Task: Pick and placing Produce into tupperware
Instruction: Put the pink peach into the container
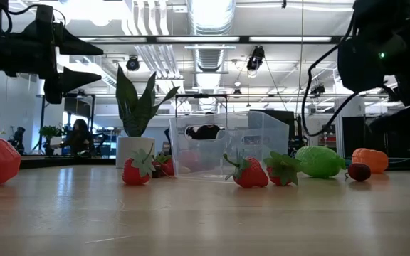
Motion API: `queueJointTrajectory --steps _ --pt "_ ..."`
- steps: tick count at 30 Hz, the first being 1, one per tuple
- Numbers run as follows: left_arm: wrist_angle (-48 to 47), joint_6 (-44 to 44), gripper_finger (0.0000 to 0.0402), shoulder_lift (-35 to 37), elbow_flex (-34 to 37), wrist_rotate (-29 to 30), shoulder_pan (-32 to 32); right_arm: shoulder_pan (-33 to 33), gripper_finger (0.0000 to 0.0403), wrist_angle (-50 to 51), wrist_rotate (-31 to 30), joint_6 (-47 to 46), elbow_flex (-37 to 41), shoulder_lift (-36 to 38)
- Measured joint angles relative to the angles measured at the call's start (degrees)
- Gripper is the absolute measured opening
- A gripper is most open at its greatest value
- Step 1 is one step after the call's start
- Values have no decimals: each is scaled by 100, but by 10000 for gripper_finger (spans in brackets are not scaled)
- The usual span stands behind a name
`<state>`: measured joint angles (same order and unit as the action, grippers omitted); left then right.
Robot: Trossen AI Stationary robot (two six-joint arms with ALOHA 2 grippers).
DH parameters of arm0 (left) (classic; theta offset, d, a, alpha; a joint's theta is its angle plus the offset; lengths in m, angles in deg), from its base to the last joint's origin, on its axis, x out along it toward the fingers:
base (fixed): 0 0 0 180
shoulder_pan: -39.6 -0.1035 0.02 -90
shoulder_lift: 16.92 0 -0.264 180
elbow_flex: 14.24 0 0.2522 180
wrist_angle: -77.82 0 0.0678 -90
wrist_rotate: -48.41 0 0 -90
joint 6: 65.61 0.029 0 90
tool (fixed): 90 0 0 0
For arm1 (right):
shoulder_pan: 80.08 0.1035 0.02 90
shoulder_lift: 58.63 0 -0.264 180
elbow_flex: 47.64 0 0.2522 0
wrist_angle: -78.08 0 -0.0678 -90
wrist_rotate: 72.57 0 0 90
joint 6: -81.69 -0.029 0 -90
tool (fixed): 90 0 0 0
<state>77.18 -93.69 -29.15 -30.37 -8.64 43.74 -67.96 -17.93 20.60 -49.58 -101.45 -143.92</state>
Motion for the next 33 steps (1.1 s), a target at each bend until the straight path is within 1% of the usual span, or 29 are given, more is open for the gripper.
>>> queueJointTrajectory --steps 4,8,13,21,29,33 --pt "-1 0 288 0 0 0 0 0 274 -114 -130 90 2 -232" --pt "-1 1 288 1 -14 0 0 0 266 -326 -131 143 2 -407" --pt "0 0 288 6 -17 -4 0 0 259 -327 -155 232 0 -564" --pt "0 0 288 0 -17 -11 0 -1 255 -266 -289 247 11 -552" --pt "1 0 288 -4 -17 -28 0 0 225 -293 -308 481 11 -506" --pt "2 0 288 -2 -17 -26 0 0 221 -305 -318 588 10 -472"
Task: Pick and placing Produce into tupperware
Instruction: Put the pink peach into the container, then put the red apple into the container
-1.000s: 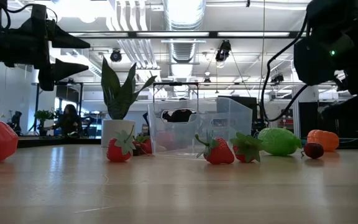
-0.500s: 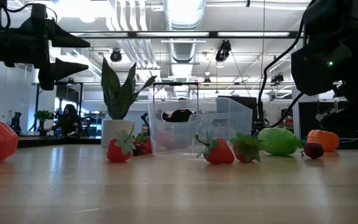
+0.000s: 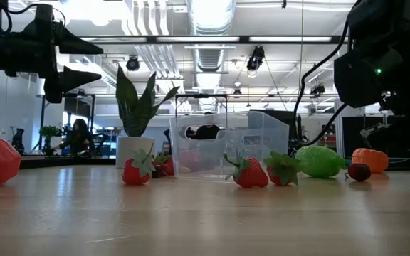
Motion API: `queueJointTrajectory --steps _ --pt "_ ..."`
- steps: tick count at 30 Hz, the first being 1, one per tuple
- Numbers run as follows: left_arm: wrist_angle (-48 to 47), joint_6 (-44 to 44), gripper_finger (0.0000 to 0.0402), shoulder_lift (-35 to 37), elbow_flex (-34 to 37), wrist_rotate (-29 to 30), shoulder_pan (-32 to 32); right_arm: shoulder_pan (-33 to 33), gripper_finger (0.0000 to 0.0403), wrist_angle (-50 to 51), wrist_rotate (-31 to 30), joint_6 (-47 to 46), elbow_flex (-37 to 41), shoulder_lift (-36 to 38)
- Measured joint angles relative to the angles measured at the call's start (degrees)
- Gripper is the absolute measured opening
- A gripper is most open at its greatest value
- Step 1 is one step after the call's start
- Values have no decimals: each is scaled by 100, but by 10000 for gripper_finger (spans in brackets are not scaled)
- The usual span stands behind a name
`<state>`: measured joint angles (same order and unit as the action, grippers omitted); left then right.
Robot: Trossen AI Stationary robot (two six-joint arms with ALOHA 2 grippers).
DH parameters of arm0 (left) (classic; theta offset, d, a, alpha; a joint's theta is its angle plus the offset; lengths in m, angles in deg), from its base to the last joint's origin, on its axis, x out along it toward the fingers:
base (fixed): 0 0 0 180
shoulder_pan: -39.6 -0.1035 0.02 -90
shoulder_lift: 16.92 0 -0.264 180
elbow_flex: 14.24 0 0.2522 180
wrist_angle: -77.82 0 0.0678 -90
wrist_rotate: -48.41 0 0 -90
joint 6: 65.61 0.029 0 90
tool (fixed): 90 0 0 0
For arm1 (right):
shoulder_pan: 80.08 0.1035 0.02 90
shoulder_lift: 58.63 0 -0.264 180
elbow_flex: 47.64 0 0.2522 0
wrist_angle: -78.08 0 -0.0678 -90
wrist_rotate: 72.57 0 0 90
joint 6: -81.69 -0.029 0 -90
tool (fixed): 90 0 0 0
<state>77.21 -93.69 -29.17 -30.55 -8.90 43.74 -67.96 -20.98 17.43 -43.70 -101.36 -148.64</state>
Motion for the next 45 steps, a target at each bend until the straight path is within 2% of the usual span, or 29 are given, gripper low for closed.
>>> queueJointTrajectory --steps 6,11,14,17,20,23,26,29,35,40,45 --pt "7 0 288 6 -13 0 0 0 236 -28 -203 380 -242 136" --pt "11 0 288 2 -13 2 -2 0 238 -18 -827 873 -875 365" --pt "8 0 288 -7 -13 4 0 -1 232 -192 -1419 1667 -1494 492" --pt "2 0 288 -7 -9 4 0 -107 228 -980 -1701 3120 -2053 536" --pt "2 0 288 -9 -4 20 0 -353 228 -1838 -1632 4250 -2427 424" --pt "3 -1 288 -3 -4 20 -1 -650 228 -2354 -1690 4873 -2747 218" --pt "22 -1 288 0 -7 17 -1 -961 228 -2336 -1697 5264 -3011 -4" --pt "15 0 288 -6 -4 15 -1 -1193 231 -2321 -1299 5706 -3143 -233" --pt "4 -3 288 4 2 -100 -2 -1250 260 -2285 -817 6290 -3564 -859" --pt "-4 -4 288 -6 4 -243 0 -1253 287 -2107 -795 6523 -3998 -1260" --pt "-3 -3 288 0 13 -243 0 -1265 306 -1391 -941 6561 -4225 -1285"
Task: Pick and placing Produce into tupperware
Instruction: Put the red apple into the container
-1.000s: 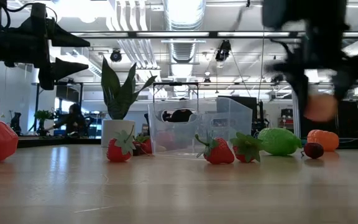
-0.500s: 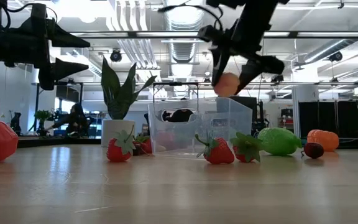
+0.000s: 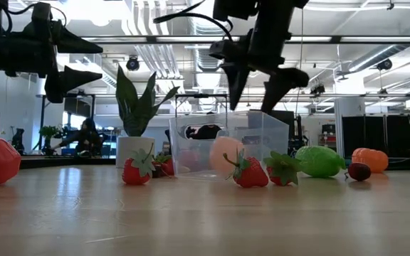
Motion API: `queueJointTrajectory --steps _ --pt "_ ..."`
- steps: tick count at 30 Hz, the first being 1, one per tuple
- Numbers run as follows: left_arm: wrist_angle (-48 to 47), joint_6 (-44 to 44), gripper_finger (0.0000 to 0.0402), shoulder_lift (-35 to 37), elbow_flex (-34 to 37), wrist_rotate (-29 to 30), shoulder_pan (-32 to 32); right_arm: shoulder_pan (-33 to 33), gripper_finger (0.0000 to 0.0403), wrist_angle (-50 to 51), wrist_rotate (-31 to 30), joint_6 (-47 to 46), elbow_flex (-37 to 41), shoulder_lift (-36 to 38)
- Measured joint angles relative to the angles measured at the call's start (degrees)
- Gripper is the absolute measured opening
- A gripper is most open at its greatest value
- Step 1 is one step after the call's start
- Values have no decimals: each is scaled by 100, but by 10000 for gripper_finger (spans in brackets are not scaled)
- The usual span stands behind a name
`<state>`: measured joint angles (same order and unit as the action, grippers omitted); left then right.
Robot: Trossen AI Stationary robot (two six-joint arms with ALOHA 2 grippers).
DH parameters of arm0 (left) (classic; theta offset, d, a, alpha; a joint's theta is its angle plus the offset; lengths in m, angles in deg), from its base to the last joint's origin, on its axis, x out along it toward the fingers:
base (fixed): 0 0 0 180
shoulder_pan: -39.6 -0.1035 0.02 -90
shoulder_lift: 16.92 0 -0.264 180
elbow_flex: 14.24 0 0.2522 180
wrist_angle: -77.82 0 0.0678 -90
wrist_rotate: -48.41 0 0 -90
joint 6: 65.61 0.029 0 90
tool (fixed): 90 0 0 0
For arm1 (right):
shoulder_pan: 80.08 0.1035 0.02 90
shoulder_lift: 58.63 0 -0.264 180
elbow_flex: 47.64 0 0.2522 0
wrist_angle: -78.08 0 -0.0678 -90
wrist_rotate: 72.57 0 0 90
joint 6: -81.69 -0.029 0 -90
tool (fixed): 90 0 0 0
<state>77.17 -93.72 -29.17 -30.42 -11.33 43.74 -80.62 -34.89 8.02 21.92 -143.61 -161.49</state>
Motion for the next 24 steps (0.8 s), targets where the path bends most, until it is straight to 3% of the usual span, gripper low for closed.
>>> queueJointTrajectory --steps 6,13,24 --pt "-8 1 288 -2 2 0 0 -145 305 849 -11 -269 173 414" --pt "-1 1 288 -7 4 -2 0 -457 304 1577 -9 -975 1055 1337" --pt "-4 1 288 -4 7 -4 0 -524 304 1356 233 -2223 2642 2618"
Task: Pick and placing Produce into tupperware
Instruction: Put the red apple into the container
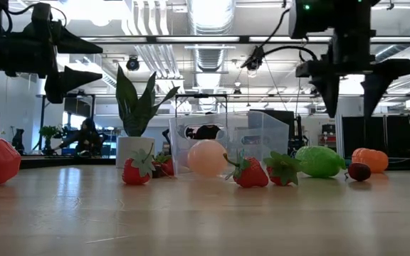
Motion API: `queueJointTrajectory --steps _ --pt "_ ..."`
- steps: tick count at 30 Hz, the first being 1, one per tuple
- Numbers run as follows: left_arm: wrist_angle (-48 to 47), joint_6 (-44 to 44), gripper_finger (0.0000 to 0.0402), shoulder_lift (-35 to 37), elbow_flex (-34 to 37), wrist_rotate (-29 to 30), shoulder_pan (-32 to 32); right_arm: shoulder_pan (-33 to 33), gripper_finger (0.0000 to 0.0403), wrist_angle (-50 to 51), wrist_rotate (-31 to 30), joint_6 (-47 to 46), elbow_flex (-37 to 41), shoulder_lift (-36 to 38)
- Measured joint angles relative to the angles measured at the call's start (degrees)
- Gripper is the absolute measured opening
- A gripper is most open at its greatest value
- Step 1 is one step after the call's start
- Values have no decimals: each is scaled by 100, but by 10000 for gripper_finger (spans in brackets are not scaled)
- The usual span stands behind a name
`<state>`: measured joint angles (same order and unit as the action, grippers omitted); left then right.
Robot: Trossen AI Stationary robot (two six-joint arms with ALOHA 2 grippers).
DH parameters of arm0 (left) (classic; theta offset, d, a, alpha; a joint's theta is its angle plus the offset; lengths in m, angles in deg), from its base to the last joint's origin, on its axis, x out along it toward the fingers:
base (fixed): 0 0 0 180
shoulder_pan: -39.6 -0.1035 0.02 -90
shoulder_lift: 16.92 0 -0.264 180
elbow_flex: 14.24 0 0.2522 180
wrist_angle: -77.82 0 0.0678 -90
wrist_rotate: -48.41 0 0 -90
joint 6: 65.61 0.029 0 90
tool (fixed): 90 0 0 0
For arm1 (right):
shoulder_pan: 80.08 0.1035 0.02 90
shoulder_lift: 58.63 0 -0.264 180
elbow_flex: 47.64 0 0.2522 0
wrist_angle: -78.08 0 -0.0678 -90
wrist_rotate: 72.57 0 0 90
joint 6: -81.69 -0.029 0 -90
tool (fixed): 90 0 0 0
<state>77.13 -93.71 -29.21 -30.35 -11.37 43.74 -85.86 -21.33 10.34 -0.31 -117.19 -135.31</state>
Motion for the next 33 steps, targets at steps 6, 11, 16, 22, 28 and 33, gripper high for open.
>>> queueJointTrajectory --steps 6,11,16,22,28,33 --pt "188 -10 288 5 -7 -7 0 1 302 -284 -23 -55 225 201" --pt "836 -365 288 9 -7 -129 -2 0 302 -433 -188 -11 234 227" --pt "949 -933 288 -8 -7 176 -5 -1 298 -441 -198 147 168 172" --pt "914 -756 288 -73 -293 423 3 -17 297 -427 -194 300 63 158" --pt "-2457 -1042 288 -760 -1424 -1636 8 -18 299 -420 -193 487 -13 181" --pt "-5067 -749 288 -1827 -2369 -2986 85 -18 295 -411 -195 655 -11 192"
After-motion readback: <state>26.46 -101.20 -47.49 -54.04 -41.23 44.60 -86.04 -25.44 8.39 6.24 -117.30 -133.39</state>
